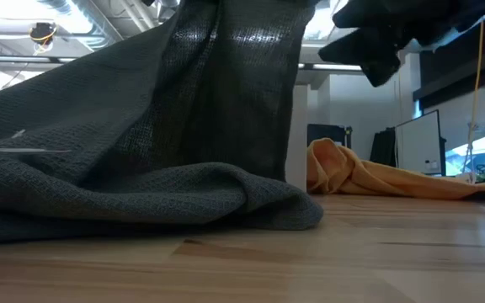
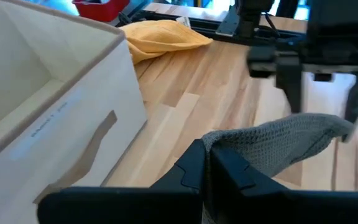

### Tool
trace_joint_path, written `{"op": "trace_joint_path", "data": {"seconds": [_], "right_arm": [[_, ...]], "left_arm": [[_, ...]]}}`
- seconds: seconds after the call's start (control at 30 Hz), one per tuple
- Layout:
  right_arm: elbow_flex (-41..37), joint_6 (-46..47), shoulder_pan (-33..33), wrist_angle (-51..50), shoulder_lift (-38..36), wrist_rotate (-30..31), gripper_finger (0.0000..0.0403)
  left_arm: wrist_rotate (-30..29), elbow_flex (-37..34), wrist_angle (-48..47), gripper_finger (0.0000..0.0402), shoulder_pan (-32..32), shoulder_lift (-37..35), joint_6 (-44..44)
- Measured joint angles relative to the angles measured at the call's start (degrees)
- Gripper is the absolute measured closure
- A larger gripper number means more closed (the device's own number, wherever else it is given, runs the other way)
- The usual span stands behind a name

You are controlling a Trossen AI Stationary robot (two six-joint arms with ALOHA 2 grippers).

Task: Fold towel
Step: Fold the dark gray towel

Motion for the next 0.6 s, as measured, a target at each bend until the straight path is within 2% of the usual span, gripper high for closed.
{"op": "trace_joint_path", "data": {"seconds": [0.17,0.3,0.5,0.6], "right_arm": [[0.0,0.2,0.64,3.67,0.0,2.81,0.0206],[-0.02,-1.67,1.65,4.4,0.02,11.17,0.0206],[-0.02,-4.56,1.75,9.84,0.02,13.61,0.0206],[-0.01,-4.61,1.66,10.04,0.02,17.5,0.0206]], "left_arm": [[-1.31,0.0,0.02,0.0394,-0.02,0.01,-1.16],[-1.56,0.0,0.12,0.0394,0.0,0.02,-1.25],[-1.63,0.0,0.27,0.0394,0.0,0.02,-1.78],[-1.63,0.0,0.27,0.0394,0.0,0.02,-1.99]]}}
